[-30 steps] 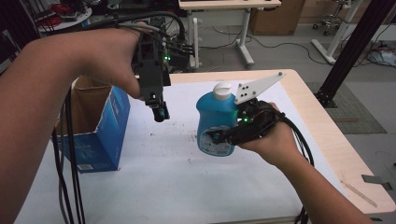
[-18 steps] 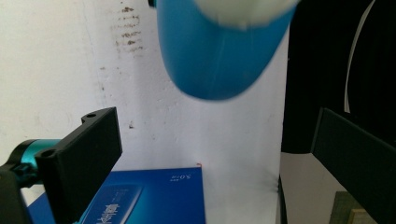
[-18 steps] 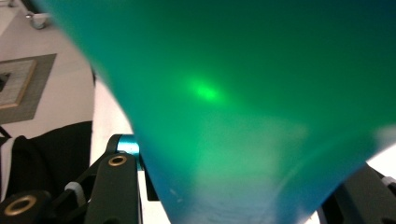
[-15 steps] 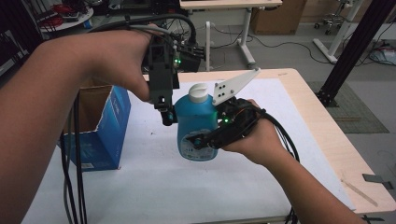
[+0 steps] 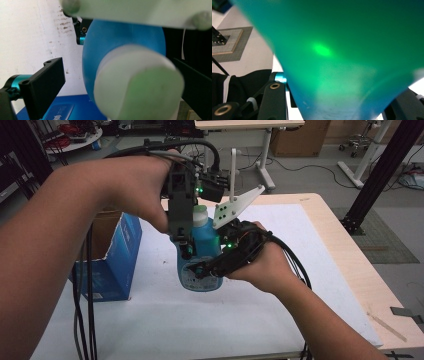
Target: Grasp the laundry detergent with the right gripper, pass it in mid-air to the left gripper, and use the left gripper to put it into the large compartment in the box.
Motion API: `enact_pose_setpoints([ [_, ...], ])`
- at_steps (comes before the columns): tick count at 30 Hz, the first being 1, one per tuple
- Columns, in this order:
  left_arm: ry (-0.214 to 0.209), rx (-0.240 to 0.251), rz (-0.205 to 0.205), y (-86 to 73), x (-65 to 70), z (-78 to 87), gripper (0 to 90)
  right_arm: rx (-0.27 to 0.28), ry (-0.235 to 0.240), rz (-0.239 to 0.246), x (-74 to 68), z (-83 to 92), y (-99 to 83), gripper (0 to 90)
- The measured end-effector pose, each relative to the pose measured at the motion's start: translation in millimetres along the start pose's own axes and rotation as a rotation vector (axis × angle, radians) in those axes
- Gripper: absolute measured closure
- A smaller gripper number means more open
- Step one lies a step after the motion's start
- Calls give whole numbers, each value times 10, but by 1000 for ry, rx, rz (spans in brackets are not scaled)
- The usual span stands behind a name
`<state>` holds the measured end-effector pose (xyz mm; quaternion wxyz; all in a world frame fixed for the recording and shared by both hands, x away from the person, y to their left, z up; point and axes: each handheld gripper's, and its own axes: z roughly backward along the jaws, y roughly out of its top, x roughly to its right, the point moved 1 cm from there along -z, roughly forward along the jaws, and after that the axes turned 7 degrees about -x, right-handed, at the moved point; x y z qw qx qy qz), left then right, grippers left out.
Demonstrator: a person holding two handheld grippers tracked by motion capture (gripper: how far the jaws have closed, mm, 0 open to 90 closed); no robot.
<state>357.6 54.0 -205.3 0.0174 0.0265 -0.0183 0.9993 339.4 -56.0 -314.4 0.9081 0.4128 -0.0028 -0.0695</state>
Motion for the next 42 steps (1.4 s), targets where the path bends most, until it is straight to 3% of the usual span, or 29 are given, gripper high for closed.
enact_pose_setpoints([
  [4, -3, -2, -3, 16, 7, -16, 18, -1, -14, 16, 11, -18, 28, 455],
  [7, -7, -1, 0, 18, 11, -32, 18, 6, 3, -6, -10, -17, 49, 456],
  [14, 5, -8, 5, 2, -2, -44, 18, 7, 6, -8, -1, -33, 59, 455],
  [18, 27, -10, -1, -8, -12, -47, 47, 9, 5, -11, 1, -38, 60, 455],
  [21, 21, -15, -5, -11, -16, -47, 100, 12, 5, -8, 10, -38, 59, 456],
  [26, 26, -12, -2, -3, -14, -57, 100, 14, 4, -28, 1, -41, 67, 455],
  [42, 26, -13, -11, 13, -27, -49, 213, 21, 1, -19, 12, -41, 71, 456],
])
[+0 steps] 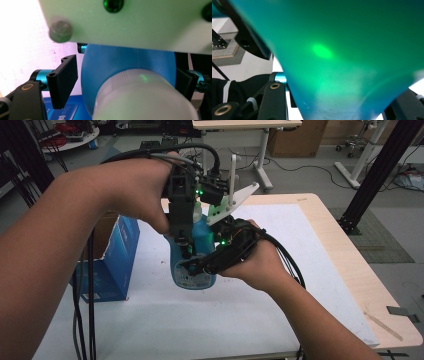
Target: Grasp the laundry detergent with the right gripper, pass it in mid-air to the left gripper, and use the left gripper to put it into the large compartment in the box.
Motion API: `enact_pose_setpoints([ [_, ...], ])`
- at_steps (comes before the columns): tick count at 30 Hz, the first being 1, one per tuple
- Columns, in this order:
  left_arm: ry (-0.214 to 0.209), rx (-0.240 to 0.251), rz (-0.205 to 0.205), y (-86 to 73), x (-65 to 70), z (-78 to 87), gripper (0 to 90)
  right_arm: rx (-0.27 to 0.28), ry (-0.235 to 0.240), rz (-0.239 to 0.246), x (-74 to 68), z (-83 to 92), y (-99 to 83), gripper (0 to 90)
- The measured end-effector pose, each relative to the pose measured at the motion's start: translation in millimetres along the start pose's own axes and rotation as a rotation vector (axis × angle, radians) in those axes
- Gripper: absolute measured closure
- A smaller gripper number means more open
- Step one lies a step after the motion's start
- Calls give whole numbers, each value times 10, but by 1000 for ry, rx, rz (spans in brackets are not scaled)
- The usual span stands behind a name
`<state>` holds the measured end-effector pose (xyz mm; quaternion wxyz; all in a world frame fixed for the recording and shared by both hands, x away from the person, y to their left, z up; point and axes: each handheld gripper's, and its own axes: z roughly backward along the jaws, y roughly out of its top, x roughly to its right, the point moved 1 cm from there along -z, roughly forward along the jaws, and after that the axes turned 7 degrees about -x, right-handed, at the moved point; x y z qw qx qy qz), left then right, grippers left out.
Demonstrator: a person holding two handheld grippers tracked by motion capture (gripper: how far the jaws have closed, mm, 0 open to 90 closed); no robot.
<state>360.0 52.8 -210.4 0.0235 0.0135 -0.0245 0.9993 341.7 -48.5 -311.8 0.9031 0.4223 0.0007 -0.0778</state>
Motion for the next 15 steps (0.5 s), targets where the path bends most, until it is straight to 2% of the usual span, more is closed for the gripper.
enact_pose_setpoints([
  [7, 1, 3, -8, 4, -6, 5, 244, 1, -2, -7, 1, 1, 2, 456],
  [15, 6, 1, 2, -6, -7, 4, 273, 8, -3, -4, 5, 0, 4, 456],
])
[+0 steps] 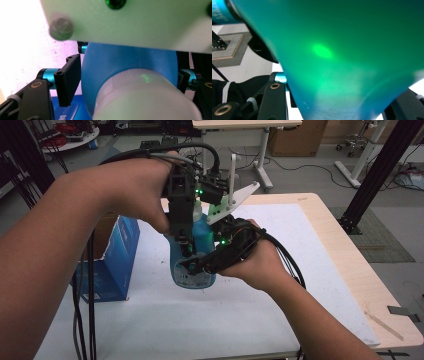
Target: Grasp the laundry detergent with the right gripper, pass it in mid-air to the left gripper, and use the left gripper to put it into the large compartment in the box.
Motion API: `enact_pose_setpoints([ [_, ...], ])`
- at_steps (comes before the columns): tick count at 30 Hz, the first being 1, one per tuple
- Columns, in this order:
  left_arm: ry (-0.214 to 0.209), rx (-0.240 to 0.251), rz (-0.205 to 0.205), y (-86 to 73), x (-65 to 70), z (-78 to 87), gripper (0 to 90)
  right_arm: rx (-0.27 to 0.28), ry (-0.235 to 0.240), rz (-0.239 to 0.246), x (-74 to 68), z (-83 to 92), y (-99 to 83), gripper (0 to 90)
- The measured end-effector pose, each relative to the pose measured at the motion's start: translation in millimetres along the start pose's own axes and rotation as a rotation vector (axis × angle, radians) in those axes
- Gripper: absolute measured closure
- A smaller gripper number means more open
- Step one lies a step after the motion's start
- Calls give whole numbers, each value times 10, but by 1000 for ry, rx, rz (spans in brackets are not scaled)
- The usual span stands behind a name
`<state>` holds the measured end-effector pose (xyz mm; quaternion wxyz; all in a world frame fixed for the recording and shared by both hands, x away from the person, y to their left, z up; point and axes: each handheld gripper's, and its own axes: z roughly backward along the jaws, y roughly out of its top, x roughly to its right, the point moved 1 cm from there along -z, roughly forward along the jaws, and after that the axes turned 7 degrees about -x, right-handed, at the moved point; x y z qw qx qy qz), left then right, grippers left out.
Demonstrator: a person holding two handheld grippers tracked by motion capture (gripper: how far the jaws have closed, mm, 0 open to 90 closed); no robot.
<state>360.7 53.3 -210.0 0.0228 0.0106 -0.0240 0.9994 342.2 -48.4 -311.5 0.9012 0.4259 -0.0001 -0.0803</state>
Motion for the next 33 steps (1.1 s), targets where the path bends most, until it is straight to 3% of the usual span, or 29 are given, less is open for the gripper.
enact_pose_setpoints([
  [12, -23, -10, -5, 3, 9, 2, 376, 4, 1, -6, -4, -14, 6, 457],
  [26, -25, -14, 20, -17, 42, -12, 384, 10, 20, -1, -11, -51, 2, 445],
  [28, -32, -11, 23, -20, 43, -8, 384, 19, 31, -10, -16, -41, -4, 412],
  [30, -31, -21, 19, -26, 35, -7, 385, 39, 45, -11, -5, -19, -21, 324],
  [33, -24, -21, 31, -41, 26, -1, 384, 20, 43, -29, -5, 30, -65, 243],
])
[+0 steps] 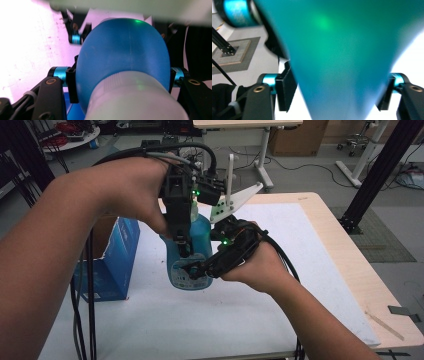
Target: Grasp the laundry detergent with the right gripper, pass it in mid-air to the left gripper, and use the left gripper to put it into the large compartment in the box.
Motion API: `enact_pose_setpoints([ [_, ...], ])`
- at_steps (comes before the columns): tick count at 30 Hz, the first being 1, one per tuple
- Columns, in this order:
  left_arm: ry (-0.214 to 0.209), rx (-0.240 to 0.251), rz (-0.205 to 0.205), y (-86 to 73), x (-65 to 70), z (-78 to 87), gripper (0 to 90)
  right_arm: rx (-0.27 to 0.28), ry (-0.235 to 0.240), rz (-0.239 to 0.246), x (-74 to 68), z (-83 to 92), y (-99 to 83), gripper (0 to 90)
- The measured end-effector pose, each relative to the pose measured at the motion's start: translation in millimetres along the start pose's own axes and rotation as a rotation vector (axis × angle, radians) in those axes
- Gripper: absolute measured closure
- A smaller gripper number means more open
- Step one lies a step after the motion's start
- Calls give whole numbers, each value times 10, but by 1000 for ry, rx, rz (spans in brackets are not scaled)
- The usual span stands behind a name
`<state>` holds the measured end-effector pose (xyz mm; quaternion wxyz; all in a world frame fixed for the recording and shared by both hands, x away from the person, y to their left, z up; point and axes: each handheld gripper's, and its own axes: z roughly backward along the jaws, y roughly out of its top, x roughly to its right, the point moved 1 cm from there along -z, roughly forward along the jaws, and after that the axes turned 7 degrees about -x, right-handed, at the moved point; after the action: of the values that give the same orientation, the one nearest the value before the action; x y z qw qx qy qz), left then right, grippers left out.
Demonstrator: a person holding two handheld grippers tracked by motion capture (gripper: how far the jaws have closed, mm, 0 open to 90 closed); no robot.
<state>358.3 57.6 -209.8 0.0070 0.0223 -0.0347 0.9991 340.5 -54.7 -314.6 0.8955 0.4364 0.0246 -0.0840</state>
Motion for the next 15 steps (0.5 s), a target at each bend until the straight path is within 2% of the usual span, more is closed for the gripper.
enact_pose_setpoints([
  [5, 0, -2, 17, -25, -7, 20, 384, -4, -32, -8, 24, 106, -90, 198],
  [7, 3, -5, 17, -33, -8, 28, 384, -6, -56, -12, 31, 155, -118, 128],
  [13, -3, -3, 29, -58, -16, 63, 384, -2, -73, -10, 41, 261, -138, 125],
  [15, -2, -5, 38, -65, -13, 77, 384, 1, -91, -8, 43, 289, -137, 74],
])
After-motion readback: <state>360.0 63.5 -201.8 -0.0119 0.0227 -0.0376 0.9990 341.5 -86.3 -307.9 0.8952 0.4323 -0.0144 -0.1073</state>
